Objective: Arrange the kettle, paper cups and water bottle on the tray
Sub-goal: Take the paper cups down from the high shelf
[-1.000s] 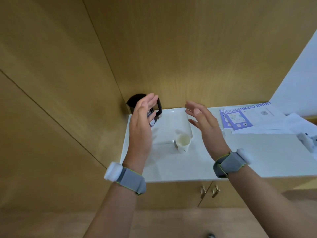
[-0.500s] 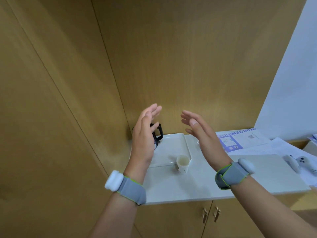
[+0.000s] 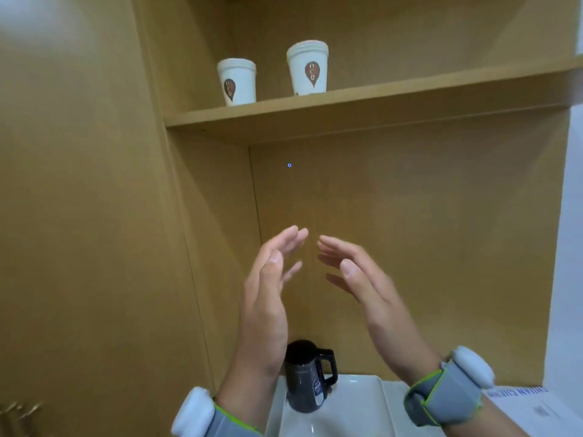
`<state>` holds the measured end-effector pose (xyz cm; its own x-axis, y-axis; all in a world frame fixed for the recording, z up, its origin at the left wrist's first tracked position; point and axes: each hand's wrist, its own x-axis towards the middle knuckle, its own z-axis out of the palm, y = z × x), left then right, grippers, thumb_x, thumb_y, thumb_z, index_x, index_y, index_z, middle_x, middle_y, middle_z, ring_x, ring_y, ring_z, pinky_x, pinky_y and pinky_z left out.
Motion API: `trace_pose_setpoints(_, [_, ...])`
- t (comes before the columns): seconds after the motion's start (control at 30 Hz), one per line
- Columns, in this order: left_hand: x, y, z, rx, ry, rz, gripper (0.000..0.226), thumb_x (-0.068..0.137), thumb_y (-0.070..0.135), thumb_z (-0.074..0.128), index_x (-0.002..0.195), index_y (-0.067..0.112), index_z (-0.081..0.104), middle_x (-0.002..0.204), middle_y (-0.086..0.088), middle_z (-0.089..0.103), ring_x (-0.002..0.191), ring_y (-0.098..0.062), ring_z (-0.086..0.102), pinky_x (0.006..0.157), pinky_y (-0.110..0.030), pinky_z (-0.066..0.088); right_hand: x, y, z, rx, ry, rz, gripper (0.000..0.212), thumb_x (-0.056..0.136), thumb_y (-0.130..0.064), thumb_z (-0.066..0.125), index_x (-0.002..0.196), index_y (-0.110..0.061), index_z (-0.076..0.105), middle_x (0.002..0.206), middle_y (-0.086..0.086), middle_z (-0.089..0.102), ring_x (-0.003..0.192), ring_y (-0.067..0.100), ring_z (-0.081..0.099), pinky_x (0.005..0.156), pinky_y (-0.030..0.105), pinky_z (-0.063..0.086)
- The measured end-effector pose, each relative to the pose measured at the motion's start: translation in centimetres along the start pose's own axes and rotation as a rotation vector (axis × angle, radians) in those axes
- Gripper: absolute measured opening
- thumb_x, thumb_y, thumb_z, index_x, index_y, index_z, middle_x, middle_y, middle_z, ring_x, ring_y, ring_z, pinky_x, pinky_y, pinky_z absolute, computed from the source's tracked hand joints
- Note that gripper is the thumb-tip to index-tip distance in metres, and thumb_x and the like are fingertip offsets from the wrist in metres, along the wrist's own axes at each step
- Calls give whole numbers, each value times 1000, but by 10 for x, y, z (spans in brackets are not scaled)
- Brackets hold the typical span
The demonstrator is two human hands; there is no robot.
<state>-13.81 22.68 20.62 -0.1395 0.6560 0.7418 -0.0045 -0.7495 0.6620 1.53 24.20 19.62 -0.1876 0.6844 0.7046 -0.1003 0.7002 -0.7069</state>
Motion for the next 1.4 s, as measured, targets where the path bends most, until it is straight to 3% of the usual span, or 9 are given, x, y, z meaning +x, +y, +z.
trace_pose_setpoints(0.13, [23,31,-2,-2,-3,69,48,105,30,29,138,19,61,137,4,70,136,-13,58,111,-45,48,28,-36,7,3,-52,-101,43,104,-34,42,142,-22,58,141,-13,64,138,8,55,118,46,44])
trace_pose_setpoints(0.33, [68,74,-8,-13,-16,152,48,105,35,29,137,21,62,135,4,71,135,-11,59,109,-42,49,79,-81,11,13,-80,-213,52,99,-52,43,142,-26,58,141,-10,65,136,7,56,115,42,47])
trace_pose_setpoints(0.57, [128,110,-9,-156,22,90,52,101,43,34,134,16,63,130,-2,74,131,-12,64,108,-43,53,138,-124,15,108,-49,-212,42,100,-46,40,131,-32,63,135,0,68,126,15,65,109,44,53])
trace_pose_setpoints(0.83, [191,145,-17,-24,86,70,45,111,36,31,132,13,64,127,-2,75,124,-10,66,109,-43,53,199,-159,35,54,-1,-118,41,109,-51,37,130,-29,64,134,2,65,124,16,65,109,45,52])
trace_pose_setpoints(0.97, [232,154,-29,85,163,28,49,110,44,33,132,13,63,126,-3,73,121,-12,66,105,-40,53,240,-172,49,23,36,-15,53,105,-60,39,132,-22,64,131,3,66,121,18,64,96,38,56])
trace_pose_setpoints(1.07, [257,151,-39,172,183,-28,59,108,54,31,136,13,61,129,-3,71,121,-14,64,104,-42,51,268,-173,52,-4,52,53,62,102,-66,39,135,-18,62,133,5,65,122,20,63,103,45,53])
trace_pose_setpoints(1.13, [270,147,-45,227,185,-55,59,106,60,29,124,17,65,125,-1,69,116,-15,63,106,-44,50,286,-172,56,-25,60,87,65,101,-67,38,135,-17,61,134,10,65,124,25,62,109,49,49])
trace_pose_setpoints(1.23, [283,145,-46,316,218,-77,50,103,65,26,83,28,54,105,2,63,100,-20,58,101,-44,49,305,-169,56,-83,79,138,73,99,-71,36,136,-12,60,140,15,60,129,29,59,109,50,49])
trace_pose_setpoints(1.4, [297,148,-45,393,200,-143,58,104,68,23,84,24,55,97,3,62,107,-25,60,110,-48,49,324,-158,63,-160,46,250,96,89,-84,36,155,-14,42,155,8,49,138,30,51,108,51,50])
